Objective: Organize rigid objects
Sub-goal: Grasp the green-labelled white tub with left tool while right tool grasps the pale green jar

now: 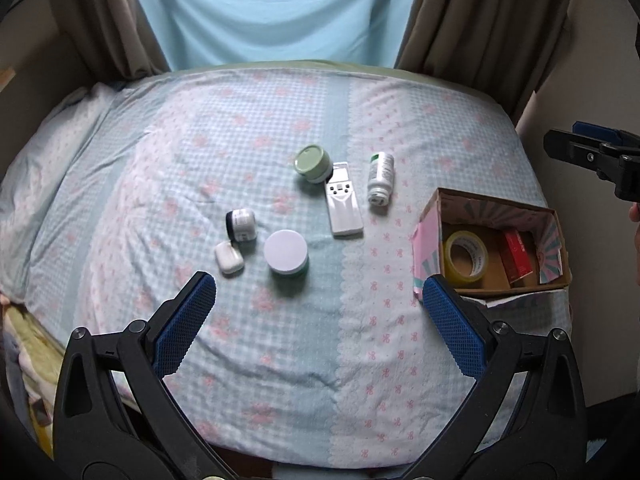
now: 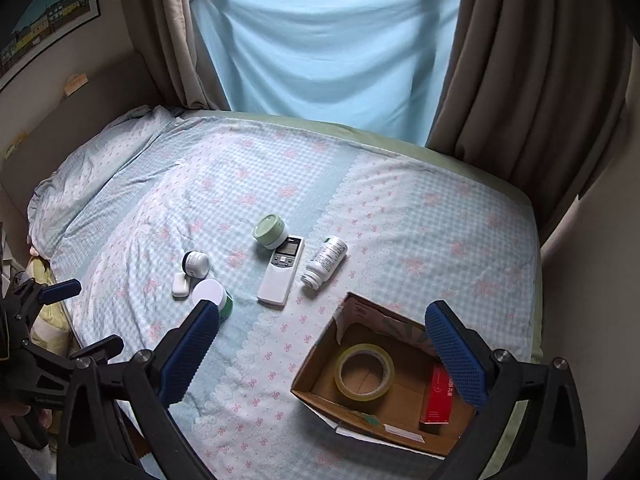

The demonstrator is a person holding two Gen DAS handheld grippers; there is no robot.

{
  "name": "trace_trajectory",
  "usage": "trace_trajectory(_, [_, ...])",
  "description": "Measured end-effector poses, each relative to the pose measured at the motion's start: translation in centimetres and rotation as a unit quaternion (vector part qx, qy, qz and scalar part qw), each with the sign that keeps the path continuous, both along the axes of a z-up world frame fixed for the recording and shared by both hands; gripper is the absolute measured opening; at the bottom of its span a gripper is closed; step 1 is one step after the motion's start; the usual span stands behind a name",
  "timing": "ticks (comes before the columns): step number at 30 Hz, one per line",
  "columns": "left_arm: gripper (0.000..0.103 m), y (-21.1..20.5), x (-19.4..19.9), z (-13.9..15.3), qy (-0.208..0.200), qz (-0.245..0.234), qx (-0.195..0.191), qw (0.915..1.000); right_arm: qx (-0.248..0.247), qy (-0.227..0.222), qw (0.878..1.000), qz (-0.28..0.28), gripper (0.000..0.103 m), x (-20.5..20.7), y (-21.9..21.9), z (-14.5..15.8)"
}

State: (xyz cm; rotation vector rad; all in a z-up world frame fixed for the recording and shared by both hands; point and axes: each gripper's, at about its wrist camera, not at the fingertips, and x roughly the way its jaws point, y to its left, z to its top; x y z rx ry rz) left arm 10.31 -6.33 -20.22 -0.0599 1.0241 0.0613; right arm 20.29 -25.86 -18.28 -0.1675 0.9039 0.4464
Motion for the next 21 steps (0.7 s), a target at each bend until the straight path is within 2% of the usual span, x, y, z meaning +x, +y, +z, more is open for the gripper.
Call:
trace_trajectory(5, [0.103, 2.9, 0.2, -1.6, -0.007, 0.031, -0.016, 0.9994, -0.017, -0.019, 0.999, 0.034, 0.103, 2.3, 4.3, -0.4])
trace_trajectory(12, [0.103, 4.5, 2.6, -6.0, 0.009, 0.043, -0.004, 0.999, -0.05, -0.013, 0.995, 0.084, 0.103, 6.6, 10.2, -3.4])
trace_trajectory(21, [0.103, 5.7, 7.2, -15.6, 0.072, 0.079, -0.052, 0.9929, -0.114, 0.036, 0.983, 0.139, 0.103, 14.0, 16.2, -10.5])
